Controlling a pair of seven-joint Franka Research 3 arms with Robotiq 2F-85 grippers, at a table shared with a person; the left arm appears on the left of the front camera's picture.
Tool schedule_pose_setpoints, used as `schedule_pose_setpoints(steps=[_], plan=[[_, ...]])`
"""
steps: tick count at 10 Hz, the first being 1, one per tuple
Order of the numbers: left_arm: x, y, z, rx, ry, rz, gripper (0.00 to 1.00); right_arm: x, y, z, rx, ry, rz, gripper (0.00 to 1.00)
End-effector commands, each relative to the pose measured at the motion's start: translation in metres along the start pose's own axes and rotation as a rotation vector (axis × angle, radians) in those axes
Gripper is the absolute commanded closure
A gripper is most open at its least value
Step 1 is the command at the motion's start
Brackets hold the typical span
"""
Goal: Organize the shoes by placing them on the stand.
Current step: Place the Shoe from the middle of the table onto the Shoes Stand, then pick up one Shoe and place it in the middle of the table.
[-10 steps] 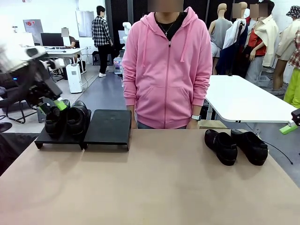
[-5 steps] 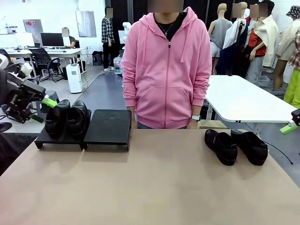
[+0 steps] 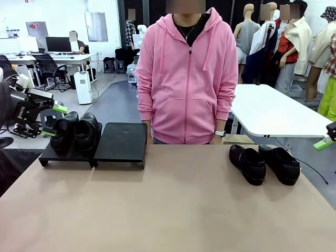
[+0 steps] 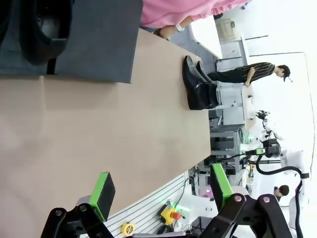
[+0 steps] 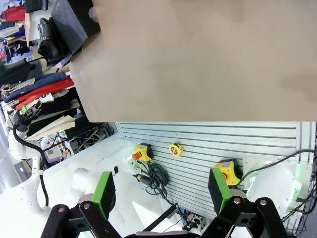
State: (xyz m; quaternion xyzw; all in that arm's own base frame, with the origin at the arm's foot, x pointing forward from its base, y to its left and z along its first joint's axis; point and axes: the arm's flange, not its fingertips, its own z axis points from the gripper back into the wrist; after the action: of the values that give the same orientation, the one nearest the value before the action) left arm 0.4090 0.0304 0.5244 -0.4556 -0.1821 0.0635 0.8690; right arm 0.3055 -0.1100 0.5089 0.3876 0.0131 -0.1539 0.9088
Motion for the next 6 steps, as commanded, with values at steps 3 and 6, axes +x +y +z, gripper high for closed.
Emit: schedule_pose_setpoints(steps=[3,6], plan=[[-0.0013,0.0023,0.0028,0.02,0.024,-0.018,0.0,0.0003,0.0005,0.0036,0.011,0.004,0.014,0.0],[-0.0013,0.0023,0.0028,0.02,0.024,-0.018,0.0,0.0003,0.0005,0.0036,0.011,0.004,0.014,0.0]])
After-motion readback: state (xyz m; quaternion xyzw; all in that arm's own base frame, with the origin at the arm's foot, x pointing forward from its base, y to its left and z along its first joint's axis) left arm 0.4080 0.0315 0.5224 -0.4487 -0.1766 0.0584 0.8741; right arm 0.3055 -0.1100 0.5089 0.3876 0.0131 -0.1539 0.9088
